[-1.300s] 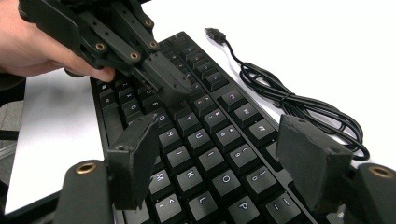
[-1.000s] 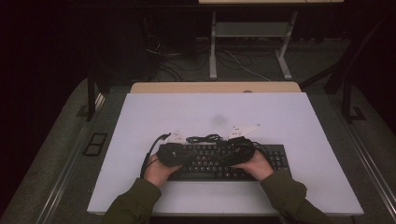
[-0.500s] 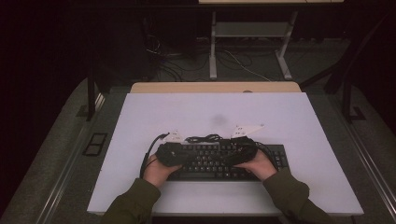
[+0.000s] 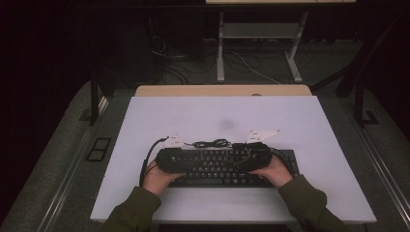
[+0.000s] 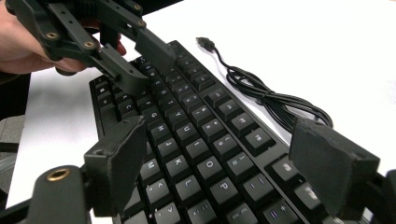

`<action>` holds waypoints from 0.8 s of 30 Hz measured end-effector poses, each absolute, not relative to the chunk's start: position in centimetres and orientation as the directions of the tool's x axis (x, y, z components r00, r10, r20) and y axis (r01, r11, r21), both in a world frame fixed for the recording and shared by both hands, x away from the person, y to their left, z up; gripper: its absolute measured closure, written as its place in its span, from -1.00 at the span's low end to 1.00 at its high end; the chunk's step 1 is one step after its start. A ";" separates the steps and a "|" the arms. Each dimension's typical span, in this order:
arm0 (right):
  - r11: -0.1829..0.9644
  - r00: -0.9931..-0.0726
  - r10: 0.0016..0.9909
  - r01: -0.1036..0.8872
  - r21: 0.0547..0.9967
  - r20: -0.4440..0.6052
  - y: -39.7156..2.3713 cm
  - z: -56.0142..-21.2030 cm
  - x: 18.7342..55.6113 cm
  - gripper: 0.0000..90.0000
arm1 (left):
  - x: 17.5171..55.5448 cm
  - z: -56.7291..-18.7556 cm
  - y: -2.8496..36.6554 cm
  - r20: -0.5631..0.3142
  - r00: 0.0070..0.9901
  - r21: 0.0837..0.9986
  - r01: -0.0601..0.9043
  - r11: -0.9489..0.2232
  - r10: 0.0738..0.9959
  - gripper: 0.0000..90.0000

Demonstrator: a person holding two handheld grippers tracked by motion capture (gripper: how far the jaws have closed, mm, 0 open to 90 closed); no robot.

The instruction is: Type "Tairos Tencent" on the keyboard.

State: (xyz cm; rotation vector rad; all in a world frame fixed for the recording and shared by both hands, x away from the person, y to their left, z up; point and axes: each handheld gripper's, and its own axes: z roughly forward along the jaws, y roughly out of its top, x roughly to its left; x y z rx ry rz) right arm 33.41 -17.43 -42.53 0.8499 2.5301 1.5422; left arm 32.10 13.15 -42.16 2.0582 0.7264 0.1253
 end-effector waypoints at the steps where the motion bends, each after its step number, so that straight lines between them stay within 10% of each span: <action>1: 0.343 -0.843 0.486 0.425 0.838 0.229 -17.6 -42.5 33.3 -0.58 | 32.0 -42.2 13.2 -0.190 0.819 0.801 0.448 -0.397 0.541 0.07; 24: 0.293 -0.822 0.527 0.414 0.862 0.216 -22.2 -42.5 31.2 -0.64 | 29.4 -42.0 16.6 -0.161 0.790 0.833 0.431 -0.348 0.592 -0.71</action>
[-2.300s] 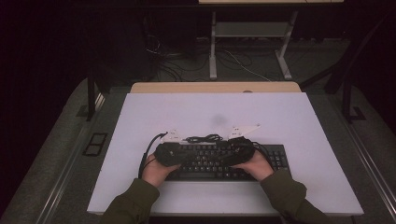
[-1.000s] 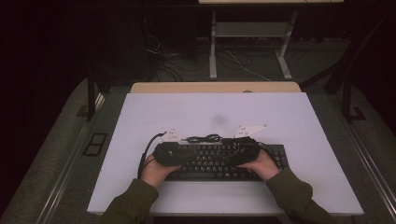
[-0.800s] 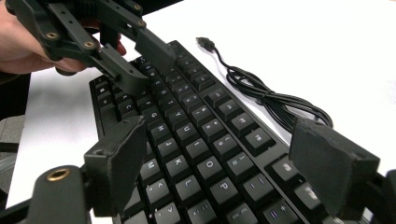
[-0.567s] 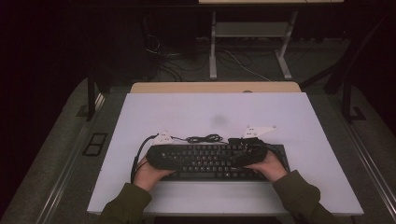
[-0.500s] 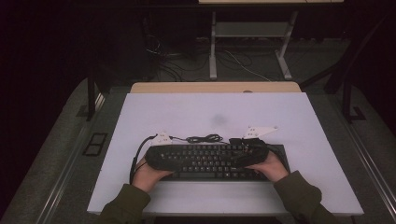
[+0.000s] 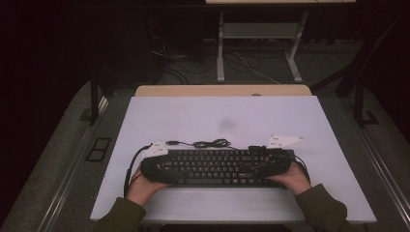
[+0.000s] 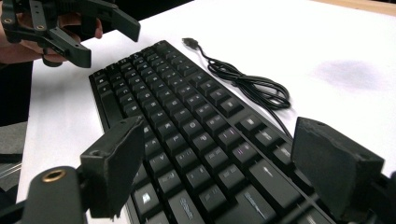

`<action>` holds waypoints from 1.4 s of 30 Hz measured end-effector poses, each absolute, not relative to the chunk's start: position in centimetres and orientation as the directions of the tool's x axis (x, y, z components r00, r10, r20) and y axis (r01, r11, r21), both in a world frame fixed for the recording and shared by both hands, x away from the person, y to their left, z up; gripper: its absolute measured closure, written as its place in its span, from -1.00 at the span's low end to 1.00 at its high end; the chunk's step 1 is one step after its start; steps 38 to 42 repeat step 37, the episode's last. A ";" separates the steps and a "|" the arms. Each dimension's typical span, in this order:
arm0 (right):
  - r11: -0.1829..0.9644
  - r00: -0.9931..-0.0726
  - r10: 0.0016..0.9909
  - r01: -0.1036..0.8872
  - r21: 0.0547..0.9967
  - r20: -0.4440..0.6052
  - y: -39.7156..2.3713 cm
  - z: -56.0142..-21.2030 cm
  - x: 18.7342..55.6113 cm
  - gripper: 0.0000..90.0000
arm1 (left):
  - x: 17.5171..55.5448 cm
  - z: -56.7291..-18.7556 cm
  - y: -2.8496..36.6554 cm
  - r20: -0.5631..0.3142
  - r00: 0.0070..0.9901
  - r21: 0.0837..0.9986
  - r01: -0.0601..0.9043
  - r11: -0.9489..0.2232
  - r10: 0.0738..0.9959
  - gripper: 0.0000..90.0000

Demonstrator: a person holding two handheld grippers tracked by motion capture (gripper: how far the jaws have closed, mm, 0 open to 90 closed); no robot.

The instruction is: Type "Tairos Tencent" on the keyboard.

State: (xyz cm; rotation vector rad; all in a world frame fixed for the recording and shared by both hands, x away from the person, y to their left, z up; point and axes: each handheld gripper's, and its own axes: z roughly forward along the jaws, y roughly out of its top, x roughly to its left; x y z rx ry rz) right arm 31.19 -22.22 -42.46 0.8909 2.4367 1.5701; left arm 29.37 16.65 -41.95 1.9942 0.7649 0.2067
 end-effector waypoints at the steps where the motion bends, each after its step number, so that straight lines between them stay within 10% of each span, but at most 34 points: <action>1: 0.289 -0.819 0.531 0.415 0.863 0.217 -22.5 -42.5 31.1 -0.66 | 29.2 -42.0 16.8 -0.158 0.788 0.835 0.429 -0.346 0.595 -0.73; 42: 0.256 -0.742 0.640 0.450 0.856 0.200 -30.5 -44.1 26.9 -0.66 | 28.3 -42.8 18.1 -0.152 0.771 0.828 0.441 -0.347 0.618 -1.00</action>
